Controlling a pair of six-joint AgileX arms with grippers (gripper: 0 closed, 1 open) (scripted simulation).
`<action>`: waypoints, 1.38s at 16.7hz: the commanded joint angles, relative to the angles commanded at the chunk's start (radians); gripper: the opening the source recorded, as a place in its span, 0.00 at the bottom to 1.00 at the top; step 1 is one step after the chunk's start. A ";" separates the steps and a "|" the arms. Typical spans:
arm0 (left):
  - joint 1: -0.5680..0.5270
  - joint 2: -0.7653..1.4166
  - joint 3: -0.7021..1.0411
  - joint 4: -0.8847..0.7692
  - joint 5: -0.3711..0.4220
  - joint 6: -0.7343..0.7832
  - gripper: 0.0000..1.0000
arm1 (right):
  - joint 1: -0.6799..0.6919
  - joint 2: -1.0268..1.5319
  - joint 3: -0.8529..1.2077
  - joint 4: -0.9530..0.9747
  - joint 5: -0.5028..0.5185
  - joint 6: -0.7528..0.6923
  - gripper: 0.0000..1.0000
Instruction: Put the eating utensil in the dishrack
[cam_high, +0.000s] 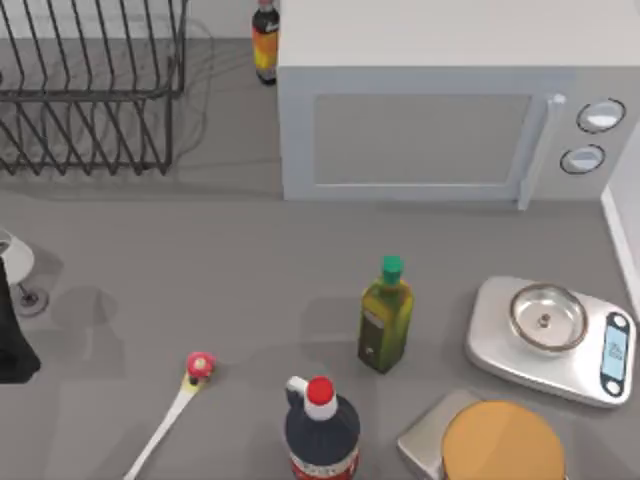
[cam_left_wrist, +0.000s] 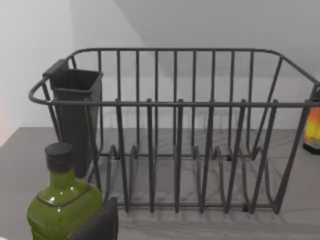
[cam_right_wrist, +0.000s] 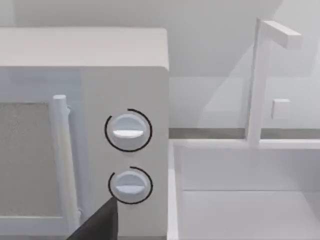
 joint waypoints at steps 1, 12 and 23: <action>0.000 0.000 0.000 0.000 0.000 0.000 1.00 | 0.000 0.000 0.000 0.000 0.000 0.000 1.00; -0.224 0.578 0.395 -0.413 0.001 -0.037 1.00 | 0.000 0.000 0.000 0.000 0.000 0.000 1.00; -0.524 1.432 0.916 -0.983 0.000 -0.085 1.00 | 0.000 0.000 0.000 0.000 0.000 0.000 1.00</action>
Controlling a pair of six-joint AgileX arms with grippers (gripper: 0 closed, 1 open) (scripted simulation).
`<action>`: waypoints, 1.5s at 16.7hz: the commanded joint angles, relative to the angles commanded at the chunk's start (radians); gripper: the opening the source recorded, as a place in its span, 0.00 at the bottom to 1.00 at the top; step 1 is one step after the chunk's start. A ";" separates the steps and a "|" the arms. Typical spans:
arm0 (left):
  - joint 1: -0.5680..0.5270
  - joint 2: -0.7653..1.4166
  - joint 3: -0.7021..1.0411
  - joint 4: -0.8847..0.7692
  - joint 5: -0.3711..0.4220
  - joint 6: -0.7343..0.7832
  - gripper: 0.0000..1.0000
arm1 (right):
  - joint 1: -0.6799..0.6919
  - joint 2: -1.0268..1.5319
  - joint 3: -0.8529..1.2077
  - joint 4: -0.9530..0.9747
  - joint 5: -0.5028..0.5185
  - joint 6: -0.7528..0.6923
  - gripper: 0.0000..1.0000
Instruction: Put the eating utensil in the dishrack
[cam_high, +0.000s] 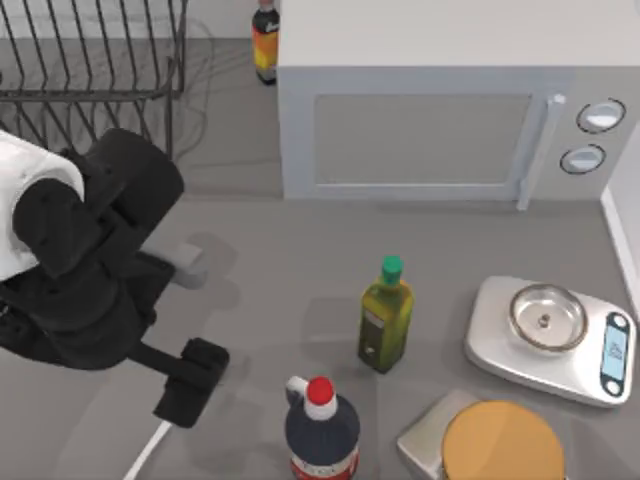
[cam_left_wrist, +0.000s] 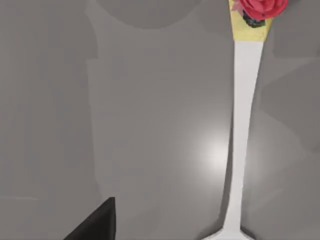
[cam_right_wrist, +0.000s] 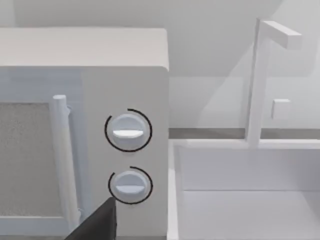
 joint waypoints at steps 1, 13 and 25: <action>-0.013 0.034 0.026 -0.023 0.000 -0.002 1.00 | 0.000 0.000 0.000 0.000 0.000 0.000 1.00; -0.027 0.128 -0.008 0.068 0.000 -0.001 1.00 | 0.000 0.000 0.000 0.000 0.000 0.000 1.00; -0.027 0.286 -0.176 0.395 0.000 0.002 1.00 | 0.000 0.000 0.000 0.000 0.000 0.000 1.00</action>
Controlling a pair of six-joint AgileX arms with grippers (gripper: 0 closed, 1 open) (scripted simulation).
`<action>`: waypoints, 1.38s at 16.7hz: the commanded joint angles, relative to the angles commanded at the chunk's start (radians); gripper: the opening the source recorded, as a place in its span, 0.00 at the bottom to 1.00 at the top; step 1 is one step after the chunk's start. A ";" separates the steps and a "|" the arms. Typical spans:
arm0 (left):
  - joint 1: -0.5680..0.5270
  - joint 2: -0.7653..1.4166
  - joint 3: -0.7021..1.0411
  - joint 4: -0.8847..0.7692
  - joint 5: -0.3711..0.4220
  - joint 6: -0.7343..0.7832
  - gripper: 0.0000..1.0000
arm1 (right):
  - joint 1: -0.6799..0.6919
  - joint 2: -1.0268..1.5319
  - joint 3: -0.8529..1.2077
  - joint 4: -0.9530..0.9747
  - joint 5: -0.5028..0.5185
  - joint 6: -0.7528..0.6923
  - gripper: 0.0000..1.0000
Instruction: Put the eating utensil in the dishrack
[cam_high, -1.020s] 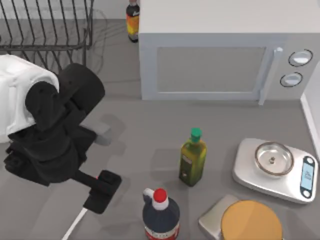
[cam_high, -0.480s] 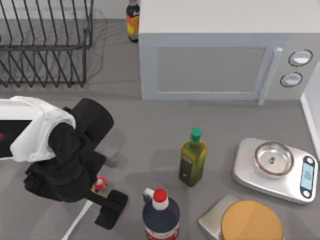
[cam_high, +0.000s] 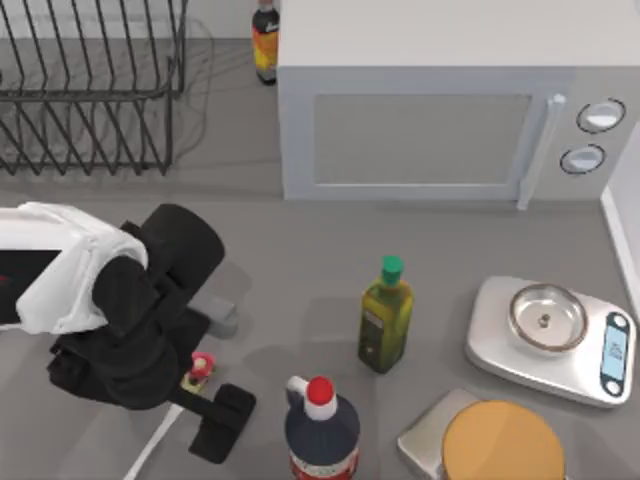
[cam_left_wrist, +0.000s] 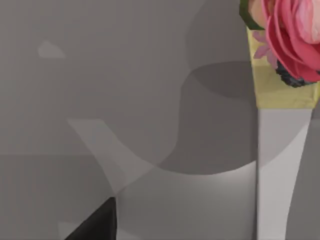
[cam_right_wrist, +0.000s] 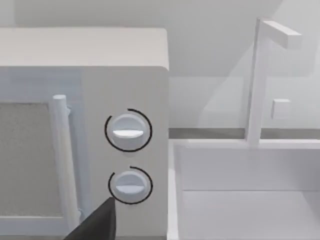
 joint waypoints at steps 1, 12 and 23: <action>0.000 0.000 0.000 0.000 0.000 0.000 0.92 | 0.000 0.000 0.000 0.000 0.000 0.000 1.00; 0.000 0.000 0.000 0.000 0.000 0.000 0.10 | 0.000 0.000 0.000 0.000 0.000 0.000 1.00; -0.001 -0.070 0.032 -0.067 -0.003 -0.003 0.00 | 0.000 0.000 0.000 0.000 0.000 0.000 1.00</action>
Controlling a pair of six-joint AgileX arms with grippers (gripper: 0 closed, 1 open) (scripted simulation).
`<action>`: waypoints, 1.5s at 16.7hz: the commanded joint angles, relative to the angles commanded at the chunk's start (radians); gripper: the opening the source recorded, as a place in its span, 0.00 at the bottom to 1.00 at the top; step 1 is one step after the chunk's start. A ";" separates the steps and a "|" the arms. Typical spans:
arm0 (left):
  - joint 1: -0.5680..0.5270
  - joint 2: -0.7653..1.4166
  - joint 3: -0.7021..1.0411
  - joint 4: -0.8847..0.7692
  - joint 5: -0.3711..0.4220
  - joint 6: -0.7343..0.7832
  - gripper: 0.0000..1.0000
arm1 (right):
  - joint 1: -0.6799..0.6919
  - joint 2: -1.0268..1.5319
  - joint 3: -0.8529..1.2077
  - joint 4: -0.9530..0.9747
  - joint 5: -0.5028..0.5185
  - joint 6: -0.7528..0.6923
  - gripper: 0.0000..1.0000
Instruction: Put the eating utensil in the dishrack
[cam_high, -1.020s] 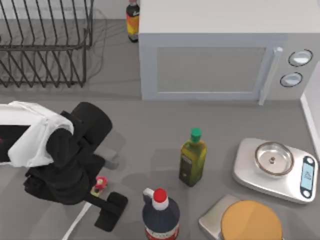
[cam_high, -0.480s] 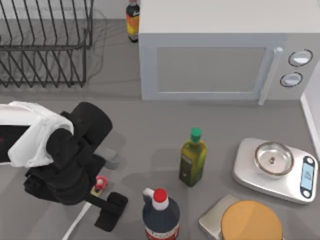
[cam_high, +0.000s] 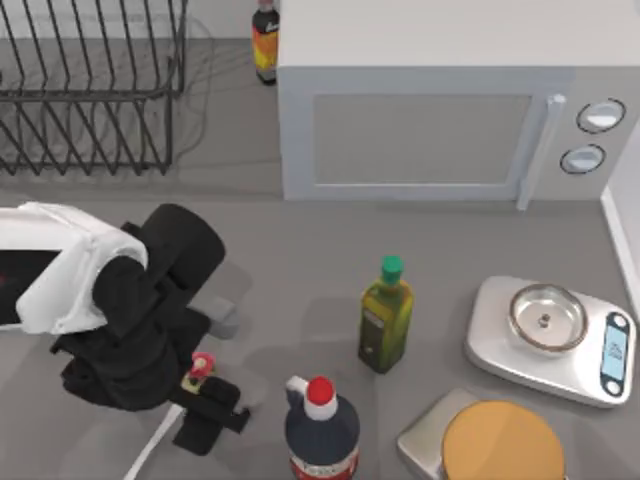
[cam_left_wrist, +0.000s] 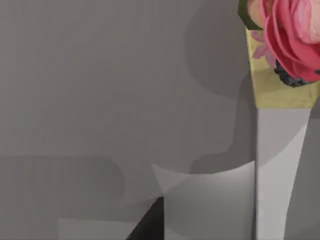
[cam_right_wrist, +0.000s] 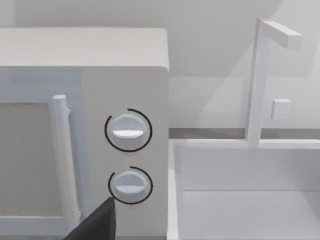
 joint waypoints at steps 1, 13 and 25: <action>0.001 0.000 0.011 -0.012 -0.001 0.000 0.00 | 0.000 0.000 0.000 0.000 0.000 0.000 1.00; -0.014 -0.128 0.567 -0.733 -0.001 -0.011 0.00 | 0.000 0.000 0.000 0.000 0.000 0.000 1.00; 0.033 -0.204 0.648 -0.768 0.011 -0.004 0.00 | 0.000 0.000 0.000 0.000 0.000 0.000 1.00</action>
